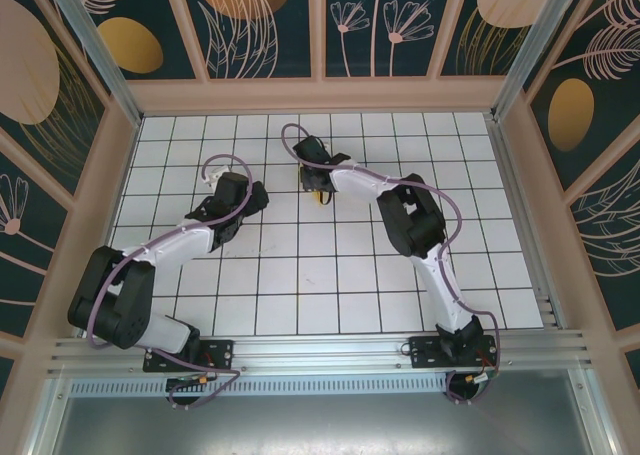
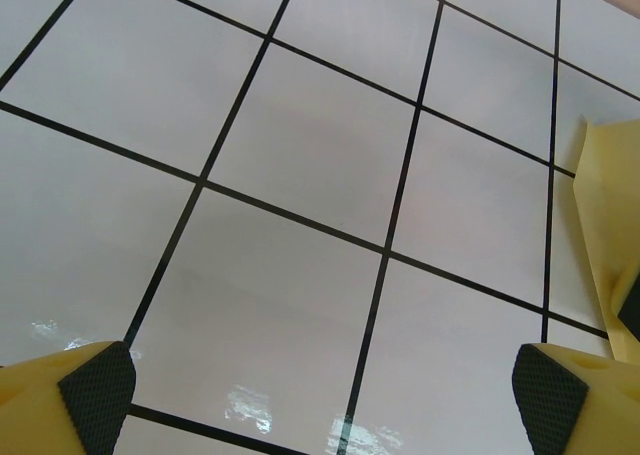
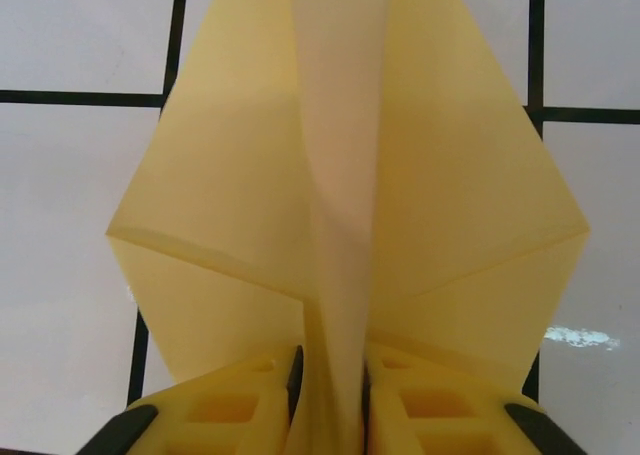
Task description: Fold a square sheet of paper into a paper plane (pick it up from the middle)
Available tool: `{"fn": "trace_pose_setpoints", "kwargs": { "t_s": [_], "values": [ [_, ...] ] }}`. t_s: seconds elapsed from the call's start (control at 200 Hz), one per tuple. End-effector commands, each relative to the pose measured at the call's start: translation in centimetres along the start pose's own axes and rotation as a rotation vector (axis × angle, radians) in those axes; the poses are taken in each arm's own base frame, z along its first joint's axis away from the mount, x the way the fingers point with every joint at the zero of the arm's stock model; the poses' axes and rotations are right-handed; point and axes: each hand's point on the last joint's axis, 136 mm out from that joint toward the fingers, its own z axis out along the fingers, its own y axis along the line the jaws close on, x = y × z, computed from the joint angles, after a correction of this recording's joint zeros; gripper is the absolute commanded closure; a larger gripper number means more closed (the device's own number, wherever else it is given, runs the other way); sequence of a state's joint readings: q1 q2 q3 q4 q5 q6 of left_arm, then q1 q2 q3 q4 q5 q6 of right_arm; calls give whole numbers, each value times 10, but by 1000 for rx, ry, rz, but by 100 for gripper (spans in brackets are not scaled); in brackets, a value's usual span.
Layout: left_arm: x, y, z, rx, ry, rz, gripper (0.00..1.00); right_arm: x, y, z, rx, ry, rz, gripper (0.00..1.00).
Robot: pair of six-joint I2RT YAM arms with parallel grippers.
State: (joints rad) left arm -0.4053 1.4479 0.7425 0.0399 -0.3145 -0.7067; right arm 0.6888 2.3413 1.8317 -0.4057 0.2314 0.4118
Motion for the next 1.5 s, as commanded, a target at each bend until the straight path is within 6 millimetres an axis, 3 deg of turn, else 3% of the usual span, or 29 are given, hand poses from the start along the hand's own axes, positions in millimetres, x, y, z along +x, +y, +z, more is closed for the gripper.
{"fn": "trace_pose_setpoints", "kwargs": {
  "t_s": [0.0, 0.15, 0.26, 0.375, 0.43, 0.475, 0.53, 0.545, 0.681, 0.821, 1.046, 1.186, 1.496],
  "values": [
    [-21, 1, -12, -22, -52, 16, 2, -30, 11, -40, -37, -51, 0, 69],
    [-37, 0, -22, -38, -96, 29, 1, -67, 8, -99, -56, -169, 39, 50],
    [-53, 1, -32, -56, -150, 44, 1, -87, -9, -139, -32, -265, 80, 36],
    [-71, 9, -44, -108, -228, 64, 2, -100, -49, -170, 18, -359, 154, 26],
    [-80, 16, -50, -146, -276, 72, 2, -102, -80, -184, 74, -414, 191, 23],
    [-86, 20, -56, -166, -312, 81, 2, -101, -105, -192, 114, -449, 220, 14],
    [-92, 25, -62, -186, -358, 94, 1, -95, -127, -199, 144, -473, 246, 3],
    [-94, 28, -64, -193, -371, 95, 1, -95, -144, -201, 169, -480, 267, 1],
    [-101, 49, -73, -223, -469, 79, 1, -72, -220, -210, 320, -523, 333, 1],
    [-103, 84, -76, -277, -535, 31, 1, -37, -286, -219, 458, -567, 386, 1],
    [-92, 137, -68, -349, -566, 22, 1, 20, -369, -225, 589, -583, 521, 1],
    [-91, 146, -57, -314, -551, 66, 1, 37, -384, -221, 604, -636, 434, 1],
    [-90, 121, -46, -129, -668, 193, 1, 37, -364, -213, 415, -777, 298, 1]
  ]
}}
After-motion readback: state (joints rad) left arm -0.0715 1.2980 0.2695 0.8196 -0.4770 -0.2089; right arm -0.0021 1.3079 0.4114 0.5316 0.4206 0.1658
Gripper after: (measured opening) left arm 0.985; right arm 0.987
